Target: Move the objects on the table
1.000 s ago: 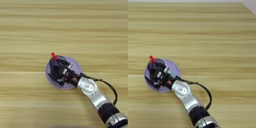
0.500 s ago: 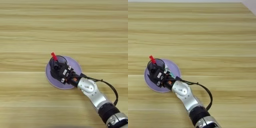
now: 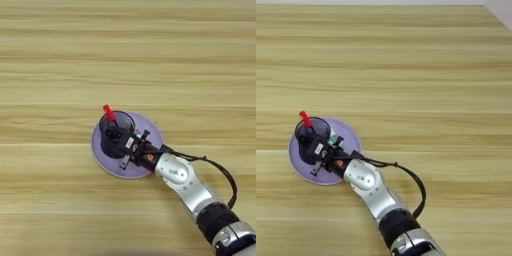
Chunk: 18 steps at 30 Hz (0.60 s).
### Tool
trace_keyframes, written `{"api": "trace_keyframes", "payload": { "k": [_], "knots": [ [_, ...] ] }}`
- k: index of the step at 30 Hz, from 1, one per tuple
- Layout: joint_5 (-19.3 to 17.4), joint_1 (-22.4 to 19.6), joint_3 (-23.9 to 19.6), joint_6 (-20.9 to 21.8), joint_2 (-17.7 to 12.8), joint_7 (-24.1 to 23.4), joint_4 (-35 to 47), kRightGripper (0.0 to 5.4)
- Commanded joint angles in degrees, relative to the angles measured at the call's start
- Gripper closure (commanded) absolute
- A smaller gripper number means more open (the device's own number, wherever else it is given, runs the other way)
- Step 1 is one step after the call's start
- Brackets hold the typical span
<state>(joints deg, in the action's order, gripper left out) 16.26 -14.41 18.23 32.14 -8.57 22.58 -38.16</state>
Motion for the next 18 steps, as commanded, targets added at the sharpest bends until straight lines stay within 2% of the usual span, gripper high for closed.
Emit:
{"api": "trace_keyframes", "payload": {
  "k": [1,18],
  "knots": [
    [-0.77,-3.25,-0.64,1.26,0.08,-1.14,2.02,4.06],
    [-0.86,-2.66,-0.74,3.25,-0.01,-2.19,3.99,4.08]
  ]
}}
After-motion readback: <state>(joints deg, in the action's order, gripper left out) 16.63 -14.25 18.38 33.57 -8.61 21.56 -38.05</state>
